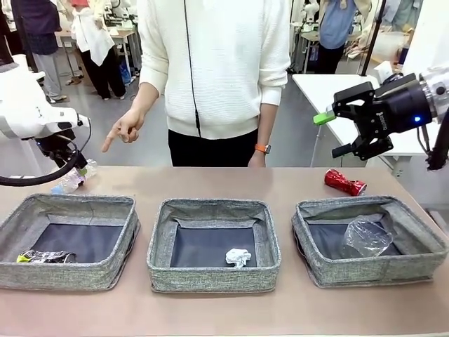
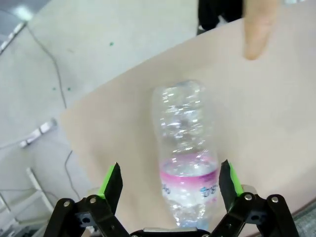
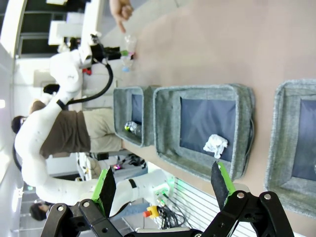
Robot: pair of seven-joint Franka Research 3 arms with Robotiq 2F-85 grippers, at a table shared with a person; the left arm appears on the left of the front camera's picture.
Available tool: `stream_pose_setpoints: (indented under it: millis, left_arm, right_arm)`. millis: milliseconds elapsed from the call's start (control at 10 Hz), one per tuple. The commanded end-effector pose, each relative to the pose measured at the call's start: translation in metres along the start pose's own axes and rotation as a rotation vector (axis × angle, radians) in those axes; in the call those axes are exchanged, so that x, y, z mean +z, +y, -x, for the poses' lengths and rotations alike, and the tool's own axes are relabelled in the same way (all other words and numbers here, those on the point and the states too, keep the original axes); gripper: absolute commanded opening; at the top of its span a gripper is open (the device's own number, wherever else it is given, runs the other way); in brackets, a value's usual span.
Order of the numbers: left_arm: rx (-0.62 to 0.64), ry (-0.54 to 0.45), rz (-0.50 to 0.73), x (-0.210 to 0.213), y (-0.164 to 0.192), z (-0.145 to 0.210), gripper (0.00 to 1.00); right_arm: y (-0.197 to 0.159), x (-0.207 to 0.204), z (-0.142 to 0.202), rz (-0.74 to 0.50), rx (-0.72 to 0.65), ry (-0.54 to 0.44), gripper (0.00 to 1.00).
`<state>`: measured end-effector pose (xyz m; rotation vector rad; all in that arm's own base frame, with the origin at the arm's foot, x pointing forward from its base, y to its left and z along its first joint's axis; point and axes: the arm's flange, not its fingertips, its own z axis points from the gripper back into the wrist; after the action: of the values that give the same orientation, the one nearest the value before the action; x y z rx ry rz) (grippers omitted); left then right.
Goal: Sort the waste into the appropriate baskets.
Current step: Pick up the waste item pointed out by the person.
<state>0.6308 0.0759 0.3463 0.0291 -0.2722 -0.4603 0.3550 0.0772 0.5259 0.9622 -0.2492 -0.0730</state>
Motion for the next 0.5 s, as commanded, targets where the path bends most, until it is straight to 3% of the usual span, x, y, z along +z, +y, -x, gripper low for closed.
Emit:
stream_pose_setpoints:
  millis: [0, 400]
  left_arm:
    - [0.023, 0.040, -0.019, 0.007, -0.004, 0.001, 1.00]
    - [-0.001, 0.051, 0.092, -0.007, -0.005, 0.001, 1.00]
  right_arm:
    - [0.004, 0.001, 0.000, 0.009, -0.012, 0.003, 1.00]
    - [0.004, 0.001, 0.000, 0.009, -0.012, 0.003, 1.00]
